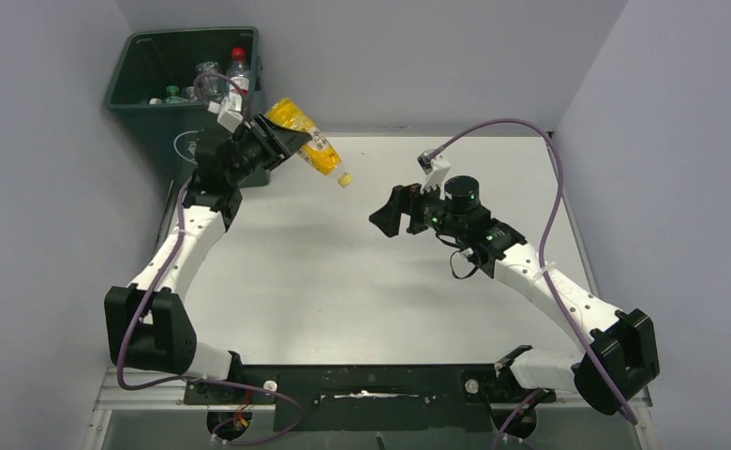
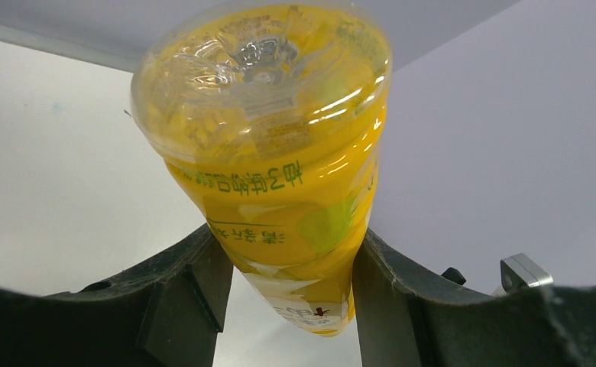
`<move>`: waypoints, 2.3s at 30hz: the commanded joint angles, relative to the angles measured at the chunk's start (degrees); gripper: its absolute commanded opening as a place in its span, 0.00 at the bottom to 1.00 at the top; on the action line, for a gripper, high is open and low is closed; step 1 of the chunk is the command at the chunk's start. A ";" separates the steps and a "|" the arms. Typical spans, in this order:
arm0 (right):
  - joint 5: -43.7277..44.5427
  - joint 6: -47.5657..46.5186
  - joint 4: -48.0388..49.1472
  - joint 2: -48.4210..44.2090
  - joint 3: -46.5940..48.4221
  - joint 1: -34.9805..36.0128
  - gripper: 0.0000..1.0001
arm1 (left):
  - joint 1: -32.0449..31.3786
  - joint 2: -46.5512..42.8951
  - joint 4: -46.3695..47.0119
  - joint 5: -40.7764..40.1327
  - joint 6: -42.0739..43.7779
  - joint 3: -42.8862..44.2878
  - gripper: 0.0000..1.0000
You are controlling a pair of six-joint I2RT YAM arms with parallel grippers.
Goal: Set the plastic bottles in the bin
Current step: Place the plastic bottle in the trash bin.
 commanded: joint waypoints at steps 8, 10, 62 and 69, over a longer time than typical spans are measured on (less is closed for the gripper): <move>0.41 -0.72 1.20 -1.17 -0.09 -1.02 0.98 | 14.31 1.99 -6.02 5.68 4.84 17.95 0.37; 0.14 -0.54 1.40 -1.01 -0.41 -1.07 0.98 | 17.24 2.83 -5.78 6.08 4.46 19.74 0.38; -2.32 0.19 -0.51 -1.94 -4.82 -6.35 0.98 | 23.94 18.92 -27.41 -17.21 23.72 56.90 0.84; -0.74 1.04 -2.10 -3.75 -5.73 -9.17 0.98 | 24.41 11.24 -28.41 -12.80 21.85 47.52 0.84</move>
